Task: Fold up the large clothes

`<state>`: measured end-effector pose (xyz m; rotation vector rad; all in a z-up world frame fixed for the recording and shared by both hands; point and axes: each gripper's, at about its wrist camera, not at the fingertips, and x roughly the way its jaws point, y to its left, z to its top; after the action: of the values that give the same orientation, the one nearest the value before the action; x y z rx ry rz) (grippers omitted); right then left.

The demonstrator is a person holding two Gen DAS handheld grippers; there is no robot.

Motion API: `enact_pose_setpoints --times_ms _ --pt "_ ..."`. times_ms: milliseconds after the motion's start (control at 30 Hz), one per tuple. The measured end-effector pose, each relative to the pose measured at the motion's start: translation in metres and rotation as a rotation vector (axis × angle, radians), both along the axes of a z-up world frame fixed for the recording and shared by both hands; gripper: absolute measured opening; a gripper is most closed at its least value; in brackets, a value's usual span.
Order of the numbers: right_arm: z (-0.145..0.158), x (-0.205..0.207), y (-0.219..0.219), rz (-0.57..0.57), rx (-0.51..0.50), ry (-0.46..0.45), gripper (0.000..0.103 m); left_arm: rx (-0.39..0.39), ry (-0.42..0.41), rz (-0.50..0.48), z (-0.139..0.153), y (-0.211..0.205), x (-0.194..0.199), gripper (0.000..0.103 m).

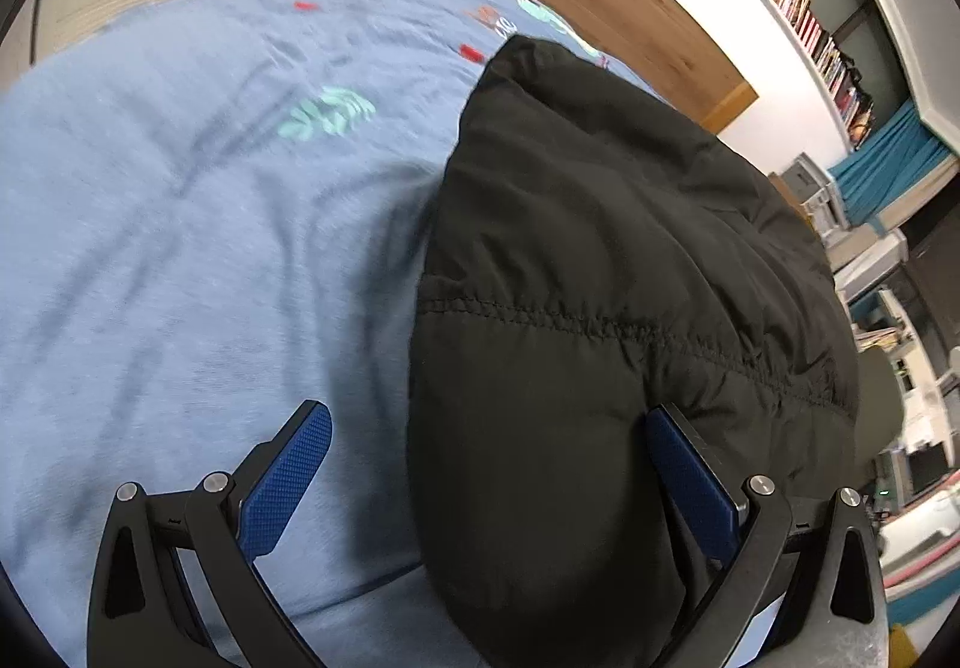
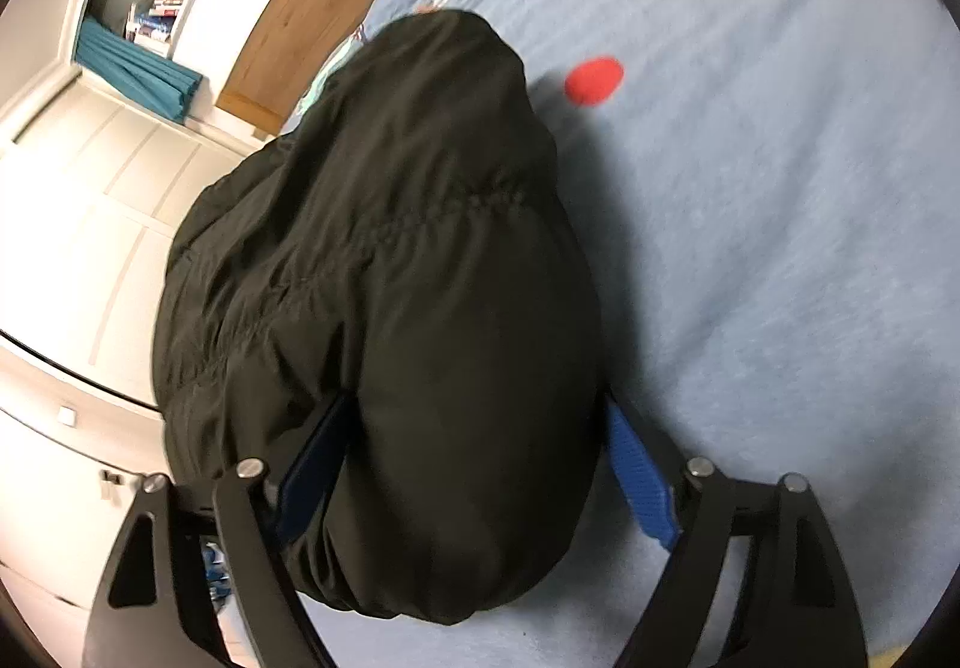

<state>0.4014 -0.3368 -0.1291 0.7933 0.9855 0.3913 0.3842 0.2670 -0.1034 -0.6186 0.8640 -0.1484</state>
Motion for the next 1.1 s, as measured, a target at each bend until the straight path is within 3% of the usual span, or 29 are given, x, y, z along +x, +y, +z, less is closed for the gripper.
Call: enact_pose_setpoints --times_ms 133,367,533,700,767,833,867,900,933,967,1000,1100 --pt "-0.023 0.01 -0.002 0.033 0.1 0.031 0.089 -0.088 0.01 -0.032 -0.013 0.001 0.008 0.102" --pt "-0.04 0.03 0.017 0.091 0.247 0.0 0.095 -0.335 0.005 -0.133 -0.032 -0.012 0.024 0.102" --pt "-0.034 0.045 0.047 0.174 0.247 -0.019 0.1 -0.356 0.023 -0.176 -0.034 -0.03 0.031 0.102" --pt "-0.042 0.05 0.06 0.156 0.219 -0.015 0.102 -0.348 0.037 -0.144 -0.032 -0.036 0.028 0.101" --pt "-0.04 0.048 0.064 0.145 0.196 -0.017 0.101 -0.344 0.022 -0.125 -0.025 -0.038 0.025 0.081" --pt "-0.033 0.046 0.07 0.132 0.158 -0.033 0.098 -0.348 -0.004 -0.124 -0.017 -0.041 0.026 0.048" --pt "-0.028 0.045 0.074 0.137 0.146 -0.049 0.091 -0.328 -0.02 -0.134 -0.009 -0.046 0.026 0.042" --pt "-0.021 0.045 0.077 0.149 0.143 -0.065 0.071 -0.304 -0.038 -0.147 0.0 -0.051 0.027 0.034" --pt "-0.015 0.044 0.08 0.157 0.142 -0.081 0.06 -0.291 -0.052 -0.157 0.009 -0.056 0.027 0.029" --pt "-0.007 0.044 0.083 0.165 0.138 -0.106 0.044 -0.282 -0.068 -0.168 0.017 -0.06 0.028 0.028" --pt "0.002 0.045 0.086 0.173 0.131 -0.13 0.035 -0.278 -0.088 -0.179 0.027 -0.065 0.028 0.026" --pt "0.04 0.043 0.104 0.218 0.073 -0.229 0.027 -0.278 -0.153 -0.212 0.056 -0.078 0.031 0.024"
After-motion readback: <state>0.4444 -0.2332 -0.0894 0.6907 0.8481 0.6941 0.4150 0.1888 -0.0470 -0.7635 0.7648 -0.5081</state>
